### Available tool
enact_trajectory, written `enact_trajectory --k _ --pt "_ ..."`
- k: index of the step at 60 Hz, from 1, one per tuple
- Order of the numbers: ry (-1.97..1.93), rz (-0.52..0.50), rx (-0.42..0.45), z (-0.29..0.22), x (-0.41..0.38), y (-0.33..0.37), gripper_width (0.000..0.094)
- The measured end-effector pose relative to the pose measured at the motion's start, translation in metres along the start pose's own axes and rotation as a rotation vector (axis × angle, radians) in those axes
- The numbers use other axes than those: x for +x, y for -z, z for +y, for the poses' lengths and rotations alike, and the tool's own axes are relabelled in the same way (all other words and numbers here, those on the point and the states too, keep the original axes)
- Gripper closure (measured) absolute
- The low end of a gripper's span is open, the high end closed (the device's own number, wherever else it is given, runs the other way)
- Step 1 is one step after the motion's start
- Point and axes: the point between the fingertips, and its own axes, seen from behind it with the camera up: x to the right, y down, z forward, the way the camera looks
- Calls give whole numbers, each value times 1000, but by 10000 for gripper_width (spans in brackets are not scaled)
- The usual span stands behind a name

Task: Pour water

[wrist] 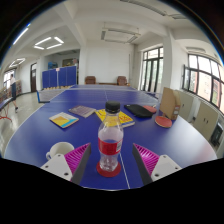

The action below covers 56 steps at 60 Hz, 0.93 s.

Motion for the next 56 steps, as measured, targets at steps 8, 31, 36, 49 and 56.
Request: enact_trajectory --k 8,31,36,49,56 --pt "-5 20 -20 1 -4 80 82" --pt "0 56 -49 41 -33 318 85" --pt "6 49 -49 50 -40 355 87" --pt "26 57 -25 57 -42 408 82" --pt "17 61 -31 60 -42 418 88"
